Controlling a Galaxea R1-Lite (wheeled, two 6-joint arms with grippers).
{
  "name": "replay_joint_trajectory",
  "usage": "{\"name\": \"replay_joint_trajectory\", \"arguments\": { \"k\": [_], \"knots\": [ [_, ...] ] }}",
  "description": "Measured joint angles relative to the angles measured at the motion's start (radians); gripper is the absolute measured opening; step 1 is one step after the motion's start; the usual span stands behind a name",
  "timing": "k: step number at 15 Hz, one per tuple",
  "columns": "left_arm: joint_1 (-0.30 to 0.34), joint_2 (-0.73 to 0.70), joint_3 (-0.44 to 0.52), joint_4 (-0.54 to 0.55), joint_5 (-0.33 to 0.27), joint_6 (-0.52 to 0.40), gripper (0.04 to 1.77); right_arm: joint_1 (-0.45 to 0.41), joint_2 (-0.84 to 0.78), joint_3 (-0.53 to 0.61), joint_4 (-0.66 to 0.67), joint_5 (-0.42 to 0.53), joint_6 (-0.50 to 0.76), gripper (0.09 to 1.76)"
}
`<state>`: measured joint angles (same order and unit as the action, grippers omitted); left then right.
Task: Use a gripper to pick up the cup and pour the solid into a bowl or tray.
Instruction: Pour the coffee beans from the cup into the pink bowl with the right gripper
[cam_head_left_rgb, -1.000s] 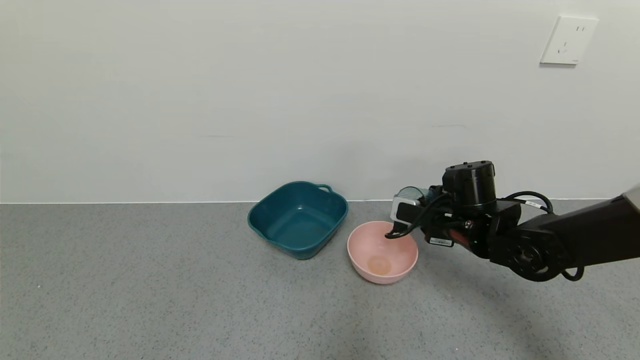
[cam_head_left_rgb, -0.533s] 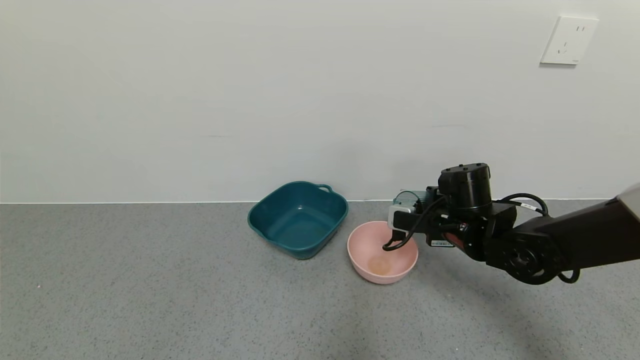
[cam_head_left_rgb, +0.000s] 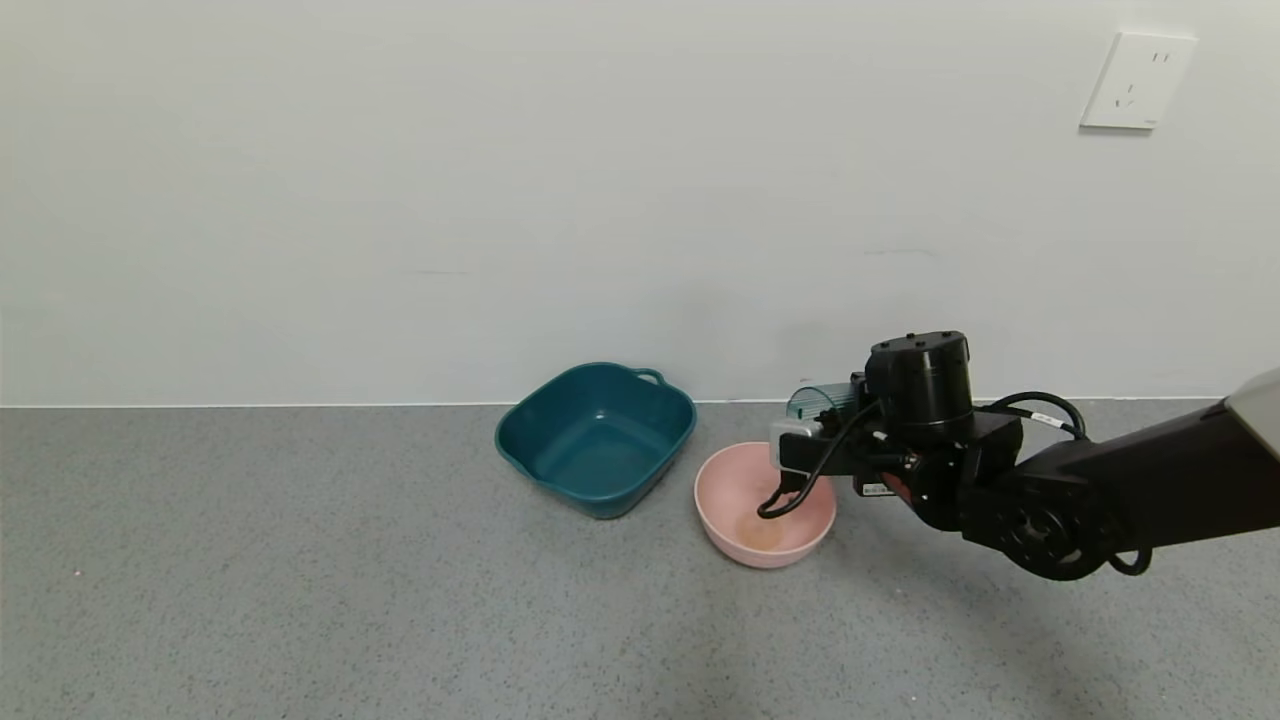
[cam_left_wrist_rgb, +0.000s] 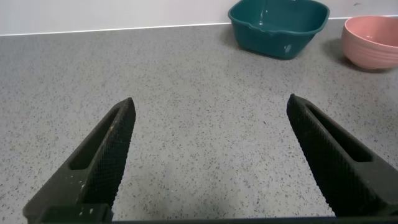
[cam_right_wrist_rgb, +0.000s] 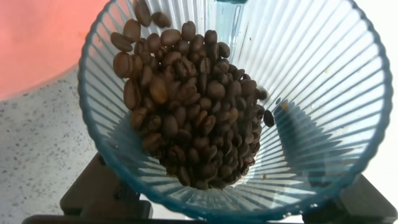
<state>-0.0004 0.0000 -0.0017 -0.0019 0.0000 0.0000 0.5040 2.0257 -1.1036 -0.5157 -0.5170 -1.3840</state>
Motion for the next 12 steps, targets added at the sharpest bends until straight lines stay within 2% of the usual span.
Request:
{"name": "replay_joint_trajectory", "arguments": {
  "k": [3,12],
  "knots": [
    [0.0,0.0,0.0,0.0,0.0,0.0,1.75,0.01,0.006,0.004,-0.045,-0.03,-0.051,1.34],
    [0.0,0.0,0.0,0.0,0.0,0.0,1.75,0.019,0.026,0.058,-0.208,-0.031,-0.206,1.34]
  ]
}}
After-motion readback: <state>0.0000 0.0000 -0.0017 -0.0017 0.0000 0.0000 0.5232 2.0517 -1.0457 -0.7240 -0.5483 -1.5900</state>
